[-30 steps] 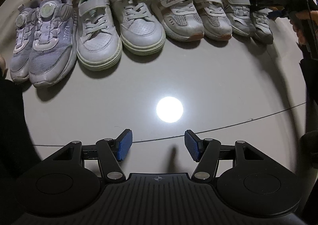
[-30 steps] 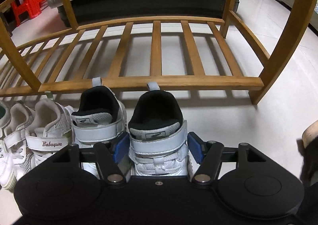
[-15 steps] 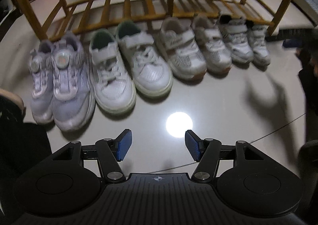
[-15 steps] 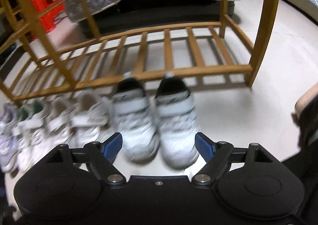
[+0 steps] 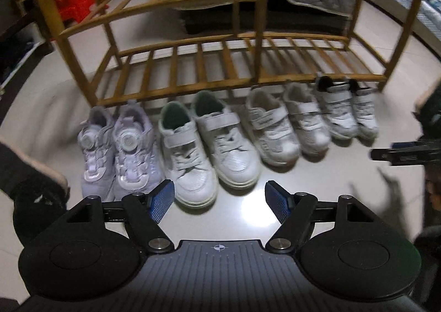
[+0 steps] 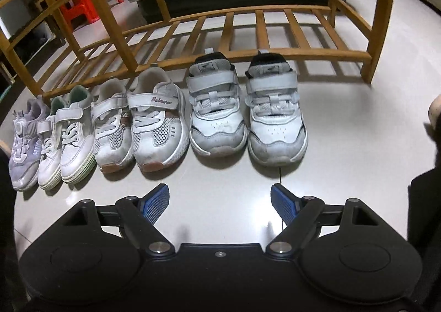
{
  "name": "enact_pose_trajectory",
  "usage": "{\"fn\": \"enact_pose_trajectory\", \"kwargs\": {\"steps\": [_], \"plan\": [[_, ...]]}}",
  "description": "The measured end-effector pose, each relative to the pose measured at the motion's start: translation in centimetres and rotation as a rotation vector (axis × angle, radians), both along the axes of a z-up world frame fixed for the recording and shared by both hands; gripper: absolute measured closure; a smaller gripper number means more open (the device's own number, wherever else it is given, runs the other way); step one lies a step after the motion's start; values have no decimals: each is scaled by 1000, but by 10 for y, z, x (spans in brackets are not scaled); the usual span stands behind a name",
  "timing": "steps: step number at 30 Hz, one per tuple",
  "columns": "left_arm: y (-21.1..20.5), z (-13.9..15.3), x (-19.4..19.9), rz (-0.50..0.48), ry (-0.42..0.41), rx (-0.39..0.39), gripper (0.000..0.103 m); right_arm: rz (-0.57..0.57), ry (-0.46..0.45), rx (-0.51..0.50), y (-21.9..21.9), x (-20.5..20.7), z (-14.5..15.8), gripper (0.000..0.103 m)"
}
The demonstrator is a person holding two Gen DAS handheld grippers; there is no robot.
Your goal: Organize scattered shoes
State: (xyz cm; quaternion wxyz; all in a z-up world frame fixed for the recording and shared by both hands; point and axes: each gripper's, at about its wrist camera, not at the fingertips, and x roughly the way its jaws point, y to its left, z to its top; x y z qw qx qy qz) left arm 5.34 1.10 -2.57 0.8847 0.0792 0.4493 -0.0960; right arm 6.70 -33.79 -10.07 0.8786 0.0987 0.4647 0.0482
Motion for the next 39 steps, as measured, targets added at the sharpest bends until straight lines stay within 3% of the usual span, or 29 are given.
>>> {"fn": "enact_pose_trajectory", "kwargs": {"steps": [6,19,27,39], "plan": [[-9,-51,9,49,45,-63,32,-25,8,-33,0,-5,-9,20],[-29,-118,8,-35,100,-77,30,-11,39,-116,16,-14,-34,16],[-38,-142,-2,-69,161,-124,30,-5,63,-129,22,-15,-48,15],[-67,-156,-11,-178,136,-55,24,26,60,-178,35,-20,-58,0]]}}
